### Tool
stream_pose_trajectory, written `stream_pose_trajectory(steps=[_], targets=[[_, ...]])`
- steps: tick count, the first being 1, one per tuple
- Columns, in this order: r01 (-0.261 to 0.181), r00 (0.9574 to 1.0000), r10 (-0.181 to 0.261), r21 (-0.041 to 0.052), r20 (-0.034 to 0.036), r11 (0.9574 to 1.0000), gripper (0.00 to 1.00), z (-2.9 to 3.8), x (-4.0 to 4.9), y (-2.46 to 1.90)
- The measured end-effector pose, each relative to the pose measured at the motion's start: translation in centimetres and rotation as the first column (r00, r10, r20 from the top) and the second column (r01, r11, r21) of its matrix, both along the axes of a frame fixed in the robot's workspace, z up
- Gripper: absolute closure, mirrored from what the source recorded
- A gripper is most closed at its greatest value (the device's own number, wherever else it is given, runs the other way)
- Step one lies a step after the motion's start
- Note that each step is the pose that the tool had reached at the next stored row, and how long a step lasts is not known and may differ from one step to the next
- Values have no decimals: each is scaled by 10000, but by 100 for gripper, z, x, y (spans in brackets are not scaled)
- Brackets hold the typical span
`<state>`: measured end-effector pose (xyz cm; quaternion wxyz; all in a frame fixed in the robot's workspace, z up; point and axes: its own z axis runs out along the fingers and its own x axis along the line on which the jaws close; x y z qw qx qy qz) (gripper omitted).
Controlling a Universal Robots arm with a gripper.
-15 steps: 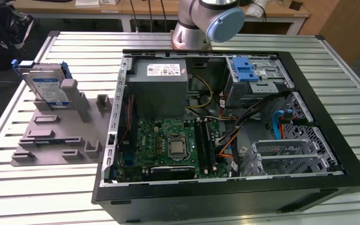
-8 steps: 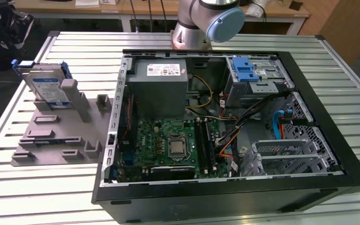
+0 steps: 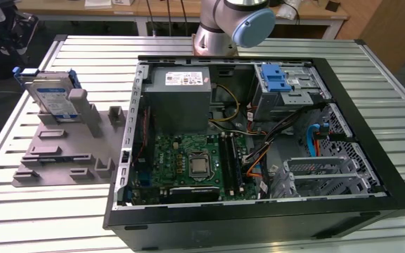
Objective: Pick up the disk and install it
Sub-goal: 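Pick up the disk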
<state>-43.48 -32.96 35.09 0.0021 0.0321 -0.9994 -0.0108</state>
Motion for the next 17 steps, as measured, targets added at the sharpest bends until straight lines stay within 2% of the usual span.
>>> stream_pose_trajectory(steps=[8,17], targets=[[-696,9976,696,0,0,9976,89,0,0,0],[-1496,9888,1496,0,0,9888,89,0,0,0]])
